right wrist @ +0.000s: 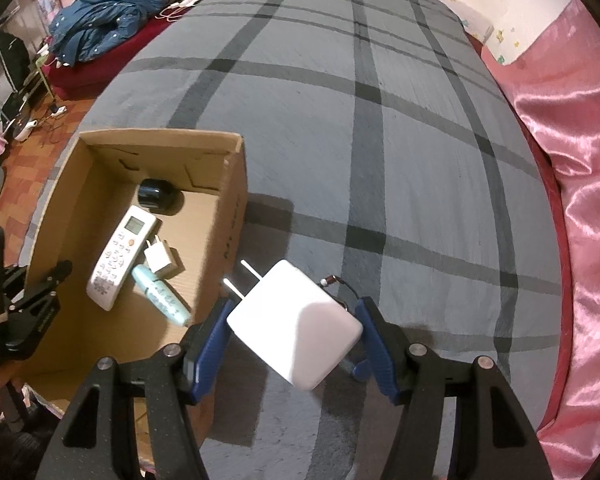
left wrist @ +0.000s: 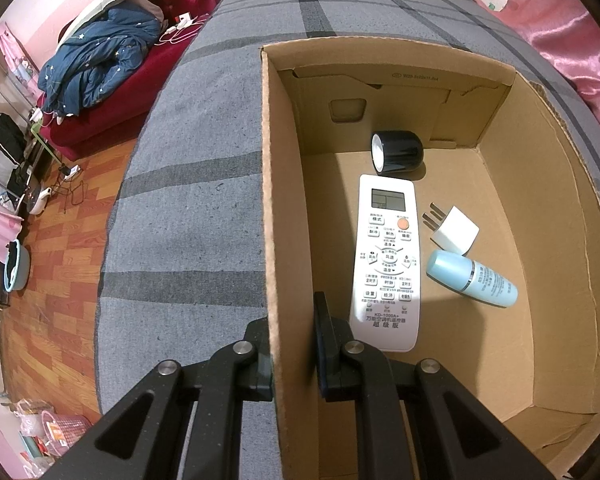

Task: Organize rigid objects
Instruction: 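Lift and carry the white charger with the right gripper into the box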

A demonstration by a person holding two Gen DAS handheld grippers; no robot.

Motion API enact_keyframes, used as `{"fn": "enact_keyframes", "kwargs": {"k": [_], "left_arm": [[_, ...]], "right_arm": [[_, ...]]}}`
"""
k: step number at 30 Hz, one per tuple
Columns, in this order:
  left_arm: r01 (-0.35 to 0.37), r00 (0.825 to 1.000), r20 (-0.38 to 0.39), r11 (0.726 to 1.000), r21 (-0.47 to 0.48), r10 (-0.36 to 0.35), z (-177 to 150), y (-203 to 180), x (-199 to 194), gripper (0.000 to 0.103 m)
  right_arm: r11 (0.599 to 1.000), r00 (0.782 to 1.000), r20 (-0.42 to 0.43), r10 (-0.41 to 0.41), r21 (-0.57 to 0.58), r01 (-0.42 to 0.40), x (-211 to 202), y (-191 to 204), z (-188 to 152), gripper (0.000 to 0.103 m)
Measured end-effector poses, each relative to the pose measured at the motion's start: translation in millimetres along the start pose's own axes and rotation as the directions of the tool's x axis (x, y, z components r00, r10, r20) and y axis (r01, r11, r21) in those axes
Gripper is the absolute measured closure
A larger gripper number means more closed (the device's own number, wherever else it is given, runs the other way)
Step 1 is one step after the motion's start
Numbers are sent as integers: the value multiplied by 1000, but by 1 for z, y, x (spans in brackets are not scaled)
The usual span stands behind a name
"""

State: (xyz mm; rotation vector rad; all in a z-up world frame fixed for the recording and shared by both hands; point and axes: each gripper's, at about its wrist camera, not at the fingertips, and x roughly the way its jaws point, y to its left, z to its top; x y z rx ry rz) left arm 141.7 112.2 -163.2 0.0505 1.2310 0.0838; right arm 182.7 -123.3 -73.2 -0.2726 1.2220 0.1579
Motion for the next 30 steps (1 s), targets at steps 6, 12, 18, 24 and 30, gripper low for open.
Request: {"fn": "enact_keyframes", "kwargs": {"k": [6, 12, 18, 24, 30], "left_arm": [[-1, 1000, 0, 1000, -1, 1, 0, 0, 0, 89], [2, 1000, 0, 1000, -3, -2, 0, 0, 0, 89], [7, 1000, -1, 1000, -6, -7, 0, 1, 0, 89], [8, 1000, -1, 1000, -8, -8, 0, 2, 0, 89], [8, 1000, -2, 1000, -9, -8, 0, 2, 1, 89]], "right_arm": [[999, 1000, 13, 18, -34, -18, -11, 18, 6, 37], [996, 999, 17, 43, -79, -41, -14, 46, 9, 37], [992, 997, 18, 69, -112, -66, -14, 71, 12, 36], [989, 996, 16, 86, -125, -83, -8, 91, 16, 36], [986, 994, 10, 105, -128, -103, 4, 108, 20, 36]]}}
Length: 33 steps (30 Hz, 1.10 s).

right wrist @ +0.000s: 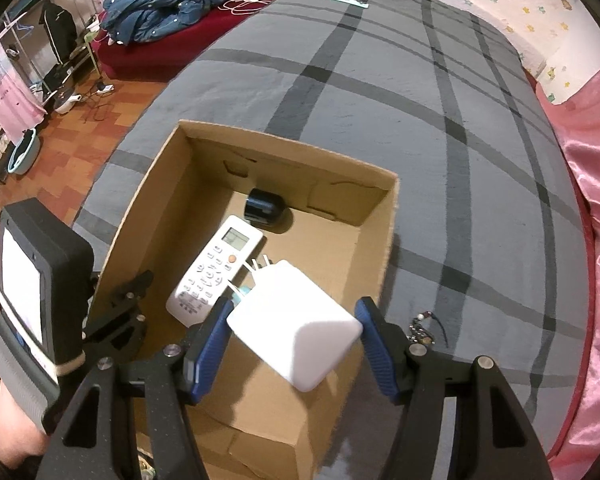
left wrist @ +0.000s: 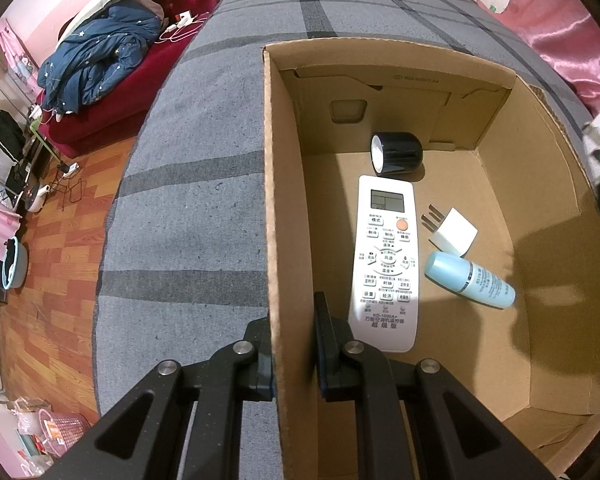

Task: Organize rigid objects
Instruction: 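Lift and carry the white charger with the right gripper into the box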

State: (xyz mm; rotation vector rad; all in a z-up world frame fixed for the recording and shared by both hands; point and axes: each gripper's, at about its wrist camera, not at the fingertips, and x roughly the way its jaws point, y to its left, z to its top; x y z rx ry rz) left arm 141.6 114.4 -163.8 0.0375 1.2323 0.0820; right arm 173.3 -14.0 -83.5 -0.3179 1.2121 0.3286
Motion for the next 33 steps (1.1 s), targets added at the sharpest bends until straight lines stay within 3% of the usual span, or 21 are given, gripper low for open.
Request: {"fn": "enact_keyframes", "kwargs": {"k": [33], "left_arm": [[1, 1000, 1, 1000, -1, -1, 1, 1, 0, 89]], "right_arm": [[997, 993, -114, 34, 76, -25, 106, 25, 7, 36]]}}
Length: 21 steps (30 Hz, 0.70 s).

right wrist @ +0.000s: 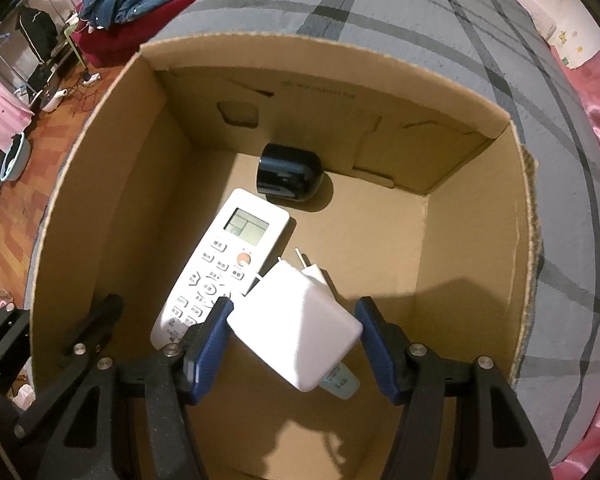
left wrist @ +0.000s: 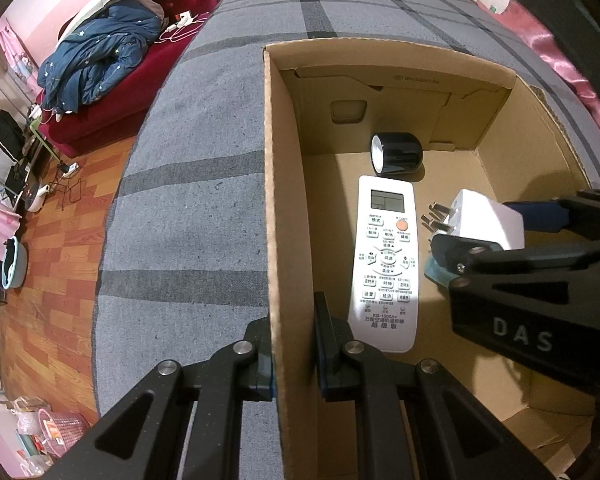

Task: Organize rigid objects
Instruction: 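Lift and carry the white charger with the right gripper into the box, then open the right gripper to release the charger beside the remote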

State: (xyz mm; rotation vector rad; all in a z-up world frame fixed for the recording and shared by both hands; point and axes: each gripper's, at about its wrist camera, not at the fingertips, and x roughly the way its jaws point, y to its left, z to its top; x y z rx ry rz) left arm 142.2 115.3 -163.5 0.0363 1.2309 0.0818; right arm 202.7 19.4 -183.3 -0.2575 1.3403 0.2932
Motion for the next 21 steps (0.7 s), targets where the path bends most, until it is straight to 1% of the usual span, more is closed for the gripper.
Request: {"fn": "enact_keyframes", "kwargs": {"k": [6, 8, 15, 16, 18, 21], "left_arm": [[-5, 1000, 1, 1000, 3, 5, 0, -2, 0, 89], [-5, 1000, 1, 1000, 3, 5, 0, -2, 0, 89], [-4, 1000, 0, 1000, 2, 4, 0, -1, 0, 89], [-4, 1000, 0, 1000, 3, 4, 0, -1, 0, 89], [-7, 1000, -1, 1000, 4, 7, 0, -1, 0, 89], [-8, 1000, -1, 1000, 5, 8, 0, -2, 0, 89]], "right_arm": [[1000, 1000, -21, 9, 7, -8, 8, -1, -1, 36], [1000, 1000, -23, 2, 3, -1, 9, -1, -1, 36], [1000, 1000, -25, 15, 4, -15, 10, 0, -1, 36], [1000, 1000, -17, 17, 3, -17, 8, 1, 0, 36], [1000, 1000, -7, 15, 2, -15, 5, 1, -1, 31], [1000, 1000, 8, 27, 11, -27, -2, 1, 0, 29]]}}
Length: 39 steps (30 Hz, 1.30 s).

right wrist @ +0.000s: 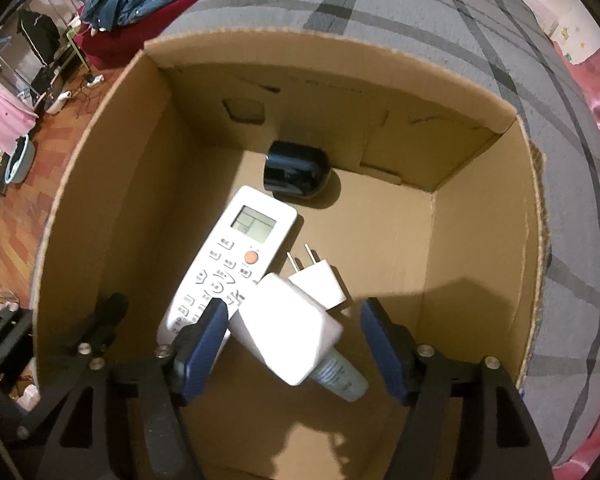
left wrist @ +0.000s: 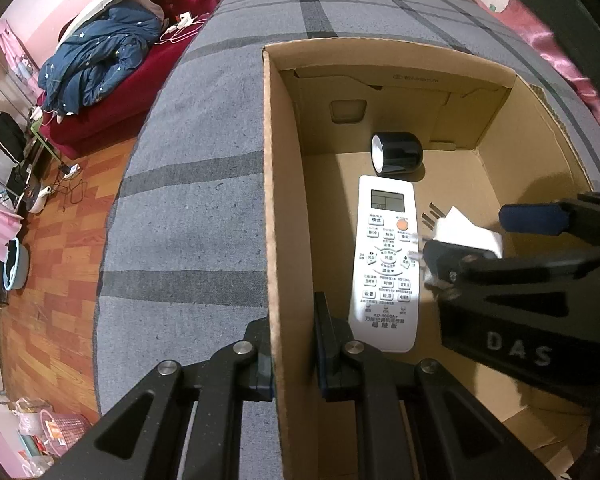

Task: Organize rigid objects
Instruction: 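Open the right gripper to release the charger beside the remote, then move the right gripper out of the box to the metal keychain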

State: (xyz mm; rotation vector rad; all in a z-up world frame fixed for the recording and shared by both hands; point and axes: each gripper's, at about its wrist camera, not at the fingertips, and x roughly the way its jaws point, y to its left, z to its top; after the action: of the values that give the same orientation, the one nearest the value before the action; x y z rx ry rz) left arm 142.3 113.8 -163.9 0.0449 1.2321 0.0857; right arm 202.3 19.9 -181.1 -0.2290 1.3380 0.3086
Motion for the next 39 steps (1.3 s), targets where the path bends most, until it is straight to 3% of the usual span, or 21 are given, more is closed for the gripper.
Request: {"fn": "enact_keyframes", "kwargs": {"k": [7, 23, 39], "left_arm": [[-1, 1000, 1, 1000, 2, 1, 0, 0, 0, 89], [0, 1000, 1, 1000, 1, 0, 0, 0, 0, 89], [-1, 1000, 1, 1000, 2, 1, 0, -1, 1, 89]], "right_arm": [[1000, 999, 31, -15, -3, 15, -16, -2, 2, 28], [999, 993, 113, -37, -1, 38, -71, -41, -7, 1], [993, 986, 141, -84, 92, 71, -96, -124, -24, 0]]}}
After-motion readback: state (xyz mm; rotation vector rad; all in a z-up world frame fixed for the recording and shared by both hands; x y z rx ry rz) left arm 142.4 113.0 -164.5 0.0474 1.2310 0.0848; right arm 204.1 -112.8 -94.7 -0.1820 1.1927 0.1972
